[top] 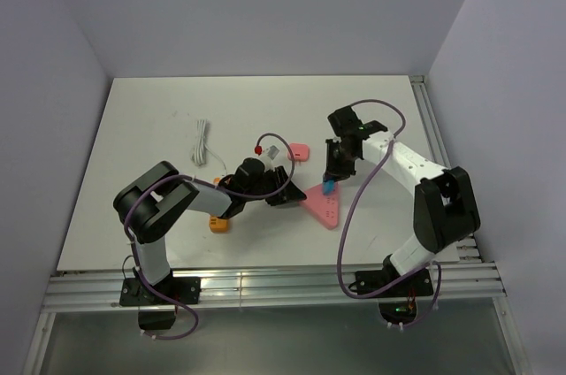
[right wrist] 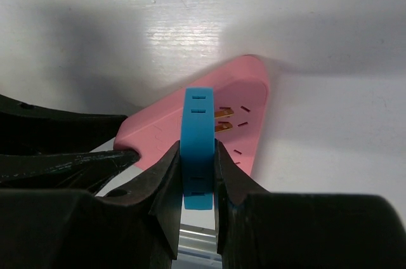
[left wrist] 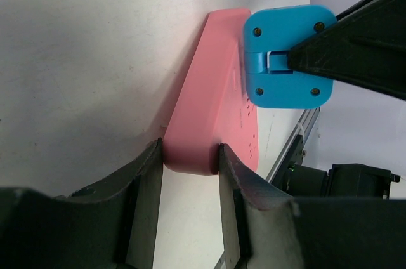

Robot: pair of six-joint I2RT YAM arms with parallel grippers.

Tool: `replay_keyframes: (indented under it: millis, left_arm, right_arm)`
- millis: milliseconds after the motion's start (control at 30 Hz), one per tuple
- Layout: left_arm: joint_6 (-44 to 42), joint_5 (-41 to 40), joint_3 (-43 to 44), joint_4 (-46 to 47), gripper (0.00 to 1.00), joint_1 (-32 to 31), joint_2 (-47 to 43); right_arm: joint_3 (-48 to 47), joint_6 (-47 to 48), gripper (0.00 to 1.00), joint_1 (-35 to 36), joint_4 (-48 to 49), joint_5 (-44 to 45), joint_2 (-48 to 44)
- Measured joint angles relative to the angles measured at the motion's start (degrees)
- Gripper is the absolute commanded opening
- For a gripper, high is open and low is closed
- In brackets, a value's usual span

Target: Insert the plug

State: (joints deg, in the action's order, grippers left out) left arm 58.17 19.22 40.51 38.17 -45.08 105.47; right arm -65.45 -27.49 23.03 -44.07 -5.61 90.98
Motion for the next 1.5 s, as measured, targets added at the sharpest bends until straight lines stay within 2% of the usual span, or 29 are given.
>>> replay_keyframes:
  millis: [200,300,333,367,467,767,867,900,967,1067,1100,1200,1500]
  left_arm:
    - [0.02,0.09,-0.33,0.61,0.00,-0.17,0.00]
    - [0.00,0.26,-0.63,1.11,0.37,-0.17,0.00]
    - [0.00,0.35,-0.85,1.49,0.60,-0.17,-0.02]
    - [-0.09,0.35,-1.07,1.64,0.67,-0.17,-0.09]
    - [-0.24,0.63,-2.69,1.66,0.99,-0.20,-1.40]
    - [-2.03,-3.32,-6.67,-9.90,0.99,-0.50,-14.82]
    - [-3.02,-4.59,-9.77,-13.75,0.75,-0.61,-25.46]
    - [-3.50,-4.68,-10.86,-14.43,0.58,-0.68,-29.40]
    - [-5.03,-4.00,-12.94,-14.84,0.54,-0.76,-38.16]
    - [-7.96,-1.16,-13.62,-13.88,0.69,-0.81,-48.57]
    - [-8.79,0.24,-13.55,-12.90,0.83,-0.81,-51.80]
    - [-10.64,3.34,-13.51,-11.32,0.99,-0.83,-57.09]
    - [-13.57,10.43,-13.35,-8.52,1.00,-0.83,-59.52]
  right_arm:
    - [1.79,0.35,0.00,-2.01,0.35,-2.16,-2.56]
    - [2.03,0.42,0.00,-2.40,0.90,-5.14,-4.22]
    - [2.01,0.52,0.00,-2.43,1.38,-6.47,-4.94]
    - [1.92,0.55,0.00,-2.45,1.68,-7.85,-5.55]
    - [1.18,0.76,0.00,-2.45,1.97,-10.86,-6.95]
    - [0.42,1.86,0.00,-2.95,2.21,-16.20,-13.00]
    - [0.42,2.51,0.00,-3.21,2.05,-18.34,-15.82]
    - [0.42,3.10,0.00,-3.34,2.03,-19.74,-17.14]
    - [0.42,3.91,0.00,-3.52,2.03,-22.62,-19.39]
    - [1.05,5.05,0.00,-3.58,3.10,-30.42,-23.56]
    - [1.49,5.07,0.00,-3.58,3.69,-32.94,-24.87]
    - [3.67,4.90,0.00,-3.26,6.54,-42.51,-28.74]
    - [4.13,-1.55,0.00,3.98,16.68,-56.61,-34.51]
